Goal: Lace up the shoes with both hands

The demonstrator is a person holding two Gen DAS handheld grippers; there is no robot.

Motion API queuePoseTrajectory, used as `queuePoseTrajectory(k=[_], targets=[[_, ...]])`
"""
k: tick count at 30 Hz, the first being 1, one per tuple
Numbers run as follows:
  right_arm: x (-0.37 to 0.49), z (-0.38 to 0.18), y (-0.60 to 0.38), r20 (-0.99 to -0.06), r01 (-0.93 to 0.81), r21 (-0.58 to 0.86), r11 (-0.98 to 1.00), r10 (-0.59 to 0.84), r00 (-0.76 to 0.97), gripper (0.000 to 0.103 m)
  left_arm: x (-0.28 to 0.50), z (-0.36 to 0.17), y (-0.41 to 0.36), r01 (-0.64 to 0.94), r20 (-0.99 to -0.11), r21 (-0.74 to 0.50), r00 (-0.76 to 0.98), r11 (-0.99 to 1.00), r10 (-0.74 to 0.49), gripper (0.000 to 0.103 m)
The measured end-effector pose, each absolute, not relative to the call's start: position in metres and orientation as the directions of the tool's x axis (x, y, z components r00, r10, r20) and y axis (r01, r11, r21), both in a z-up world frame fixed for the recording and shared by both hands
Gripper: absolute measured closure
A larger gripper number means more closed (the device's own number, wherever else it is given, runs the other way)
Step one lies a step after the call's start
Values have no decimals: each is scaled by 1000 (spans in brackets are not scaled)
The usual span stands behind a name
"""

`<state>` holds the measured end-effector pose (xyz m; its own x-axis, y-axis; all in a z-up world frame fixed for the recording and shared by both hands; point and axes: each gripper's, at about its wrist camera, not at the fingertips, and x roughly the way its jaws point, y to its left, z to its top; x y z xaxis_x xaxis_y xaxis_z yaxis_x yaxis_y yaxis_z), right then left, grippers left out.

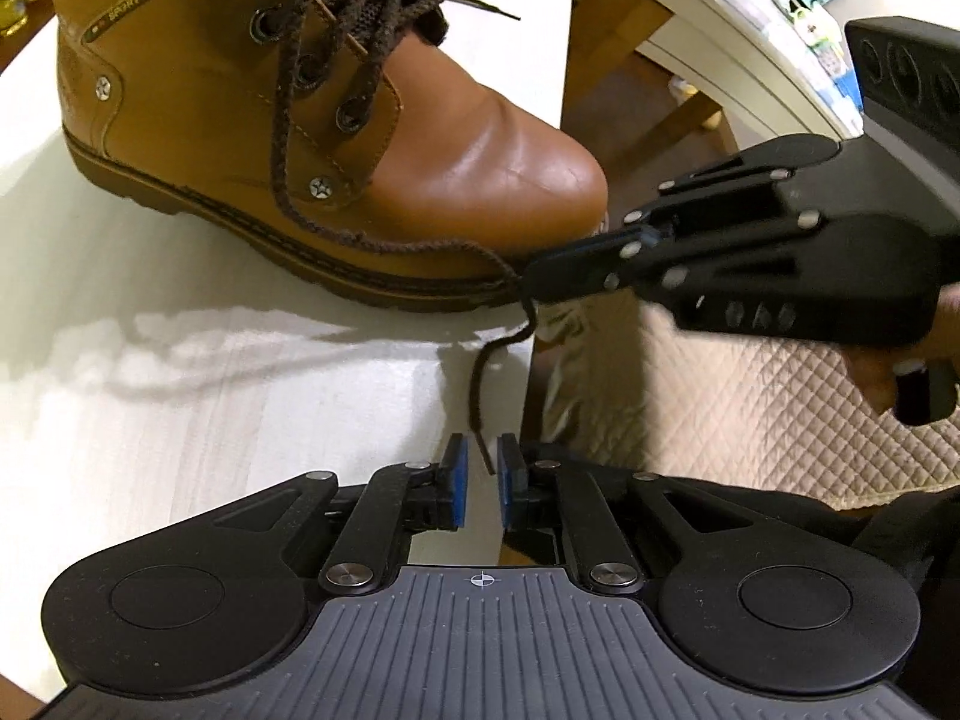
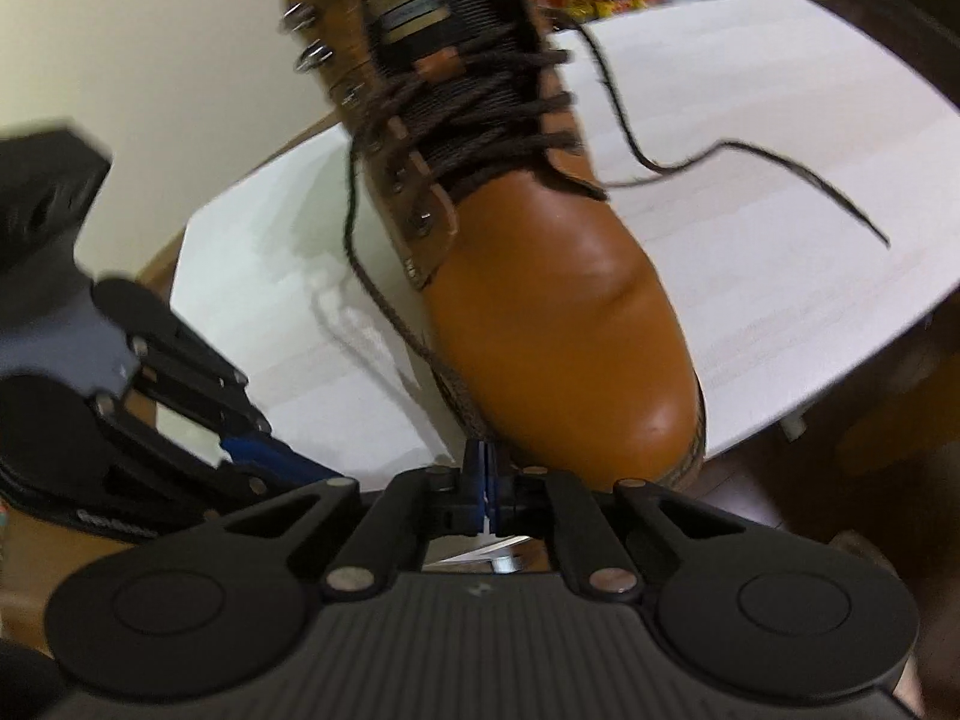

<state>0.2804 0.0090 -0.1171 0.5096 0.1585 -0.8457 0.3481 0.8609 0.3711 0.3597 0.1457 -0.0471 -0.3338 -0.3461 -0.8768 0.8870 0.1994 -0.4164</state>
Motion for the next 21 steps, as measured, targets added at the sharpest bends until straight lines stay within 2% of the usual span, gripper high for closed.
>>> queuePoseTrajectory(k=[6,10,11,15,19,21], targets=[[266,-113,-19,-814,464,492,736,200,545,102,351,-54,142,900,-885,-392,-313,189,-345,92],[269,-114,-10,-851,449,443,776,206,484,83,346,-59,139,899,-881,-400,-323,179,-344,92],[271,-116,-5,-861,432,422,797,204,465,82,346,-60,140,898,-881,-401,-325,180,-343,92],[281,-131,16,-888,379,354,855,181,422,82,348,-63,145,894,-882,-406,-329,189,-336,92],[289,-145,23,-883,378,358,854,178,435,82,352,-63,152,890,-882,-408,-326,204,-341,92],[291,-148,22,-871,381,382,842,189,454,96,355,-61,155,886,-878,-412,-323,212,-354,92]])
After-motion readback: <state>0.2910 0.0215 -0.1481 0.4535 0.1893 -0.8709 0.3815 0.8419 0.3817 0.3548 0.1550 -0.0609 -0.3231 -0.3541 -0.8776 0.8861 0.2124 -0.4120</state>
